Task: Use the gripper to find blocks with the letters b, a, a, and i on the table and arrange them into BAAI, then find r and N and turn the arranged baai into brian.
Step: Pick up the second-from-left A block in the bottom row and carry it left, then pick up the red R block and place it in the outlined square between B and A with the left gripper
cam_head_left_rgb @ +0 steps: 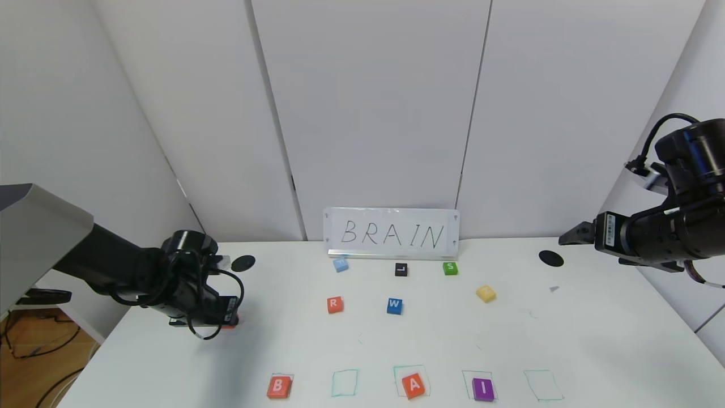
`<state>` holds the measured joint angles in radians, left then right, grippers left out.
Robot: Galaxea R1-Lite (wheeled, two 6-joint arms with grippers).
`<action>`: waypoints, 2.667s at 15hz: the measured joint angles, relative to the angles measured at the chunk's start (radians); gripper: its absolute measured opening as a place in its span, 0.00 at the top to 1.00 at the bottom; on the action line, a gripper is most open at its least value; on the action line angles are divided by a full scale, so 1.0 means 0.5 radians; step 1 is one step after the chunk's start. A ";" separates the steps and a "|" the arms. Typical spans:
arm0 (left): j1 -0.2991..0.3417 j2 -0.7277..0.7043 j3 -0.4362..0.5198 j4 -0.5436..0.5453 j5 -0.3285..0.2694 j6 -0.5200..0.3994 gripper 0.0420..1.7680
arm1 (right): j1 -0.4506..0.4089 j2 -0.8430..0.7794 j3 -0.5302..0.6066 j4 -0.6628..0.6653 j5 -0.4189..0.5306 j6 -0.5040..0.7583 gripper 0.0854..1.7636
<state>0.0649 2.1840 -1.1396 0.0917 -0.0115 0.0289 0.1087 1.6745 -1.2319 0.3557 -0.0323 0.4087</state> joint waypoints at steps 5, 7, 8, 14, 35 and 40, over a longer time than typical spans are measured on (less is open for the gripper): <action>-0.012 0.008 0.006 0.006 0.000 0.000 0.73 | 0.000 0.002 0.000 0.000 0.000 0.001 0.03; -0.014 0.009 0.006 0.009 -0.001 -0.002 0.73 | 0.000 0.007 0.000 0.000 0.000 0.001 0.03; -0.014 0.009 0.006 0.011 -0.001 -0.002 0.71 | 0.000 0.009 0.001 0.000 0.000 0.001 0.03; -0.018 0.007 0.011 0.015 -0.002 -0.002 0.35 | 0.000 0.011 0.001 -0.003 0.000 0.001 0.03; -0.619 -0.467 -0.119 0.467 0.134 -0.724 0.05 | 0.003 0.014 0.006 -0.003 -0.003 0.001 0.03; -0.860 -0.256 -0.520 0.623 0.265 -0.969 0.04 | 0.003 0.015 0.007 -0.006 -0.009 0.000 0.03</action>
<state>-0.3651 2.0560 -1.3998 0.4032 0.1209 -0.4557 0.1100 1.6819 -1.2285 0.3526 -0.0366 0.4089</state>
